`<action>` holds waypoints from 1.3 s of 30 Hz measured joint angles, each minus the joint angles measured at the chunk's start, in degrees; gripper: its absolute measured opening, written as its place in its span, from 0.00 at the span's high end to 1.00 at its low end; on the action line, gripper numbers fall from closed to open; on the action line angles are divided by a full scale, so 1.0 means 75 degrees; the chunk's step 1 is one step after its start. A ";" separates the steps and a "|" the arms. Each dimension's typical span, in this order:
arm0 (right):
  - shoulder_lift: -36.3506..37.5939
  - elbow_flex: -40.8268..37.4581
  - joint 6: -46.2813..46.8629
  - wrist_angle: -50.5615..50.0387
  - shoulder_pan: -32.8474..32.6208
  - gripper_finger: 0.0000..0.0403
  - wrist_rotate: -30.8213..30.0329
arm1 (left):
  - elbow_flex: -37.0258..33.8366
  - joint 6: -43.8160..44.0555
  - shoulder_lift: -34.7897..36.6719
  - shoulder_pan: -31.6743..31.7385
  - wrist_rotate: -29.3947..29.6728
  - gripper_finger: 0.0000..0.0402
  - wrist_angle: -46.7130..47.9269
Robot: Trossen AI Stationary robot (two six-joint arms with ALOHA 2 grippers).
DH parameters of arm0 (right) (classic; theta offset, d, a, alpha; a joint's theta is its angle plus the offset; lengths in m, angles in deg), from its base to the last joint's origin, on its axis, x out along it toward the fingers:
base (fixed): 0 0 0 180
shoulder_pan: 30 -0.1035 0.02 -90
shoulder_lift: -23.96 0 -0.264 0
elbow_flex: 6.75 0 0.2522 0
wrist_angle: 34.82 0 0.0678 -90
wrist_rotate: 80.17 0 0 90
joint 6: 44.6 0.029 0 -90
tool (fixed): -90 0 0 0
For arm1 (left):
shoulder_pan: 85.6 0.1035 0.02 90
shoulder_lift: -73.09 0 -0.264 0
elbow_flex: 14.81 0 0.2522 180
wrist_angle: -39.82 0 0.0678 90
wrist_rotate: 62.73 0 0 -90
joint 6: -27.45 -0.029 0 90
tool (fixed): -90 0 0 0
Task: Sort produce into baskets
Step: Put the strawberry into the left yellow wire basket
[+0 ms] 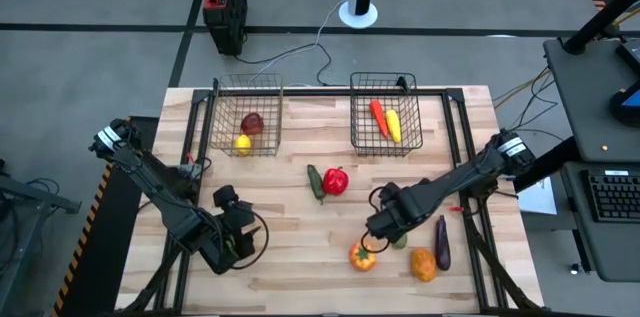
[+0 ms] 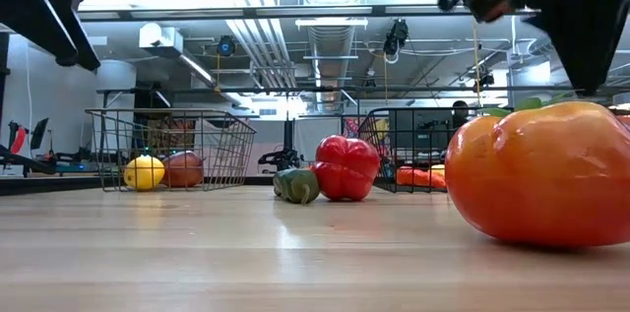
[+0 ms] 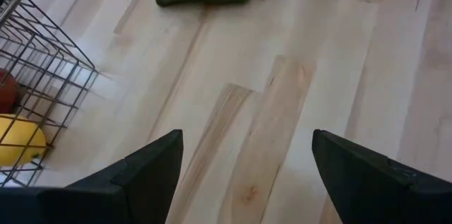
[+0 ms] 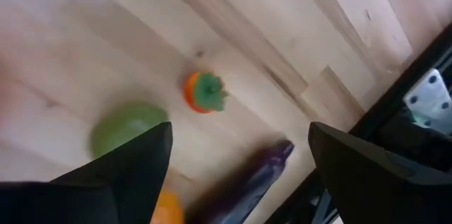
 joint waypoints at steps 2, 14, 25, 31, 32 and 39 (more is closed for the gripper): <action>0.0037 -0.0275 0.0013 0.0070 0.0045 0.22 0.0001 | 0.0000 0.0000 0.0000 -0.0003 0.0001 0.26 0.0000; 0.0871 -0.2043 0.0375 0.2400 0.0077 0.26 0.0084 | 0.0000 0.0001 0.0000 -0.0001 0.0058 0.27 -0.0063; 0.1808 -0.3800 0.1402 0.4267 0.0077 0.24 0.0354 | 0.0000 0.0004 0.0000 -0.0003 0.0096 0.27 -0.0239; 0.1574 -0.4155 0.1419 0.4913 0.0077 0.27 0.0412 | 0.0000 0.0034 0.0000 0.0000 0.0256 0.27 -0.0335; 0.1527 -0.4162 0.1400 0.4928 0.0077 0.28 0.0413 | 0.0000 0.0034 0.0000 -0.0001 0.0256 0.27 -0.0336; 0.1470 -0.4162 0.1428 0.4964 0.0130 0.38 0.0345 | 0.0000 0.0034 0.0000 -0.0003 0.0256 0.27 -0.0357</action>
